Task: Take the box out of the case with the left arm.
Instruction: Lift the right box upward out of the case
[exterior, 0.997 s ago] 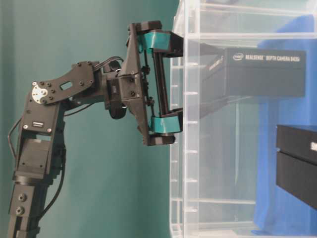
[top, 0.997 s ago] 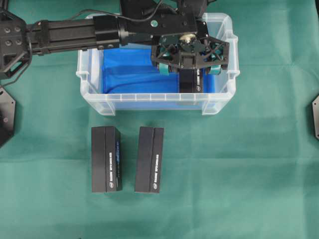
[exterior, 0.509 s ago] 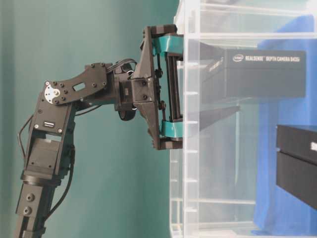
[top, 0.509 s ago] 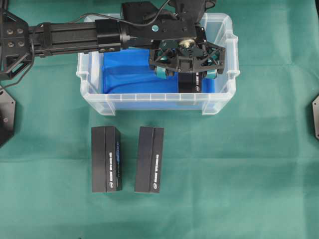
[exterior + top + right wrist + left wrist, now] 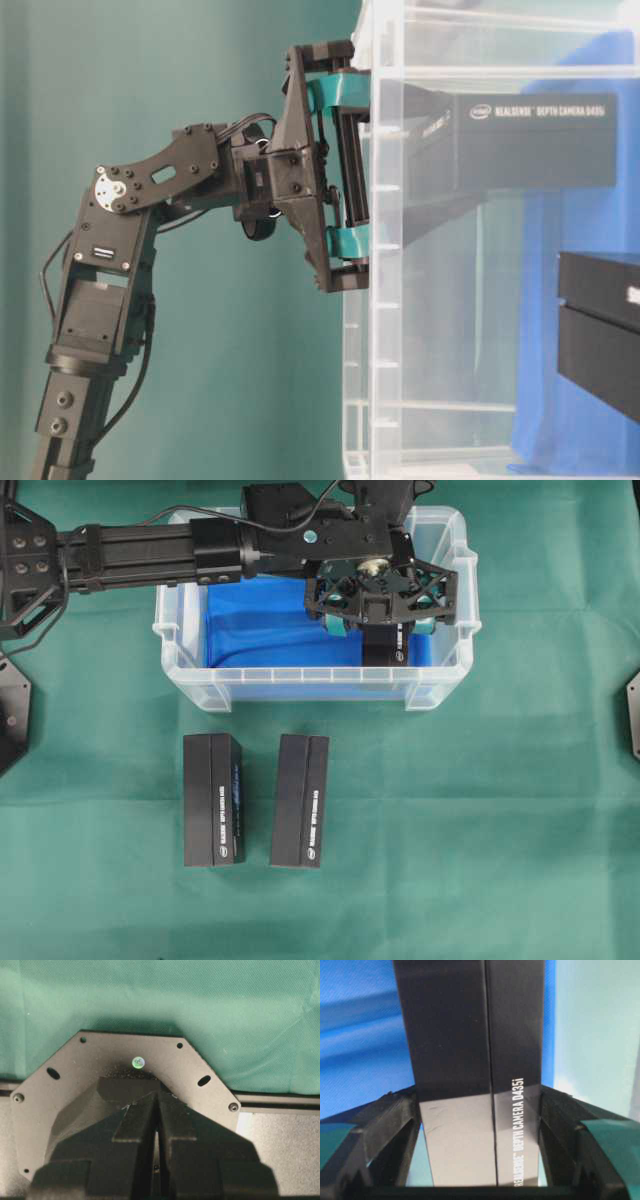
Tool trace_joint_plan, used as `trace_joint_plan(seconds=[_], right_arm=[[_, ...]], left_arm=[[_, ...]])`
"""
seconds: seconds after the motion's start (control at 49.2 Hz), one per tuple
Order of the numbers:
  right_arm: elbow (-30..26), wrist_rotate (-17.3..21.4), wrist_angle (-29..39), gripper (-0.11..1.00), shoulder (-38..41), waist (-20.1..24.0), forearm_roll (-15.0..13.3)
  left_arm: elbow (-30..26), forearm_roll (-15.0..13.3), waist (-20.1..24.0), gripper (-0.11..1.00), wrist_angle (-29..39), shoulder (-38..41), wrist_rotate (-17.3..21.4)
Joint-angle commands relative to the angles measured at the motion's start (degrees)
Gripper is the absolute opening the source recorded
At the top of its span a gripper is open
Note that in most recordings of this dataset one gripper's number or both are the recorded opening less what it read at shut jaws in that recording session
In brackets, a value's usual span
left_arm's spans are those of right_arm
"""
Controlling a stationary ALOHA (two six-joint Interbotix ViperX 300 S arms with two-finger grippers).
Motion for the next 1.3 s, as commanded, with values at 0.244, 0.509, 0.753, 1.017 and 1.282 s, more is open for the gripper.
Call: trace_joint_plan(seconds=[0.244,0.509,0.753,1.017,1.282], right_arm=[[-1.49,0.09,0.09,0.01,0.26,0.00,0.09],[-1.49,0.09,0.09,0.01,0.26,0.00,0.09],[-1.49,0.09,0.09,0.01,0.26,0.00,0.09],[-1.49,0.09,0.09,0.01,0.26,0.00,0.09],[-1.49,0.09,0.00,0.01,0.26,0.00,0.09]], left_arm=[[0.09,0.09,0.44,0.61,-0.70,-1.85,0.09],[0.09,0.09,0.26,0.61,-0.44,-1.93,0.09],[-0.26,-0.09,0.26,0.61,0.44,-2.02,0.35],[-2.81,-0.09,0.18,0.61,4.57,-3.08,0.35],[-7.47,-0.09,-0.35,0.61,10.02,-4.57,0.35]])
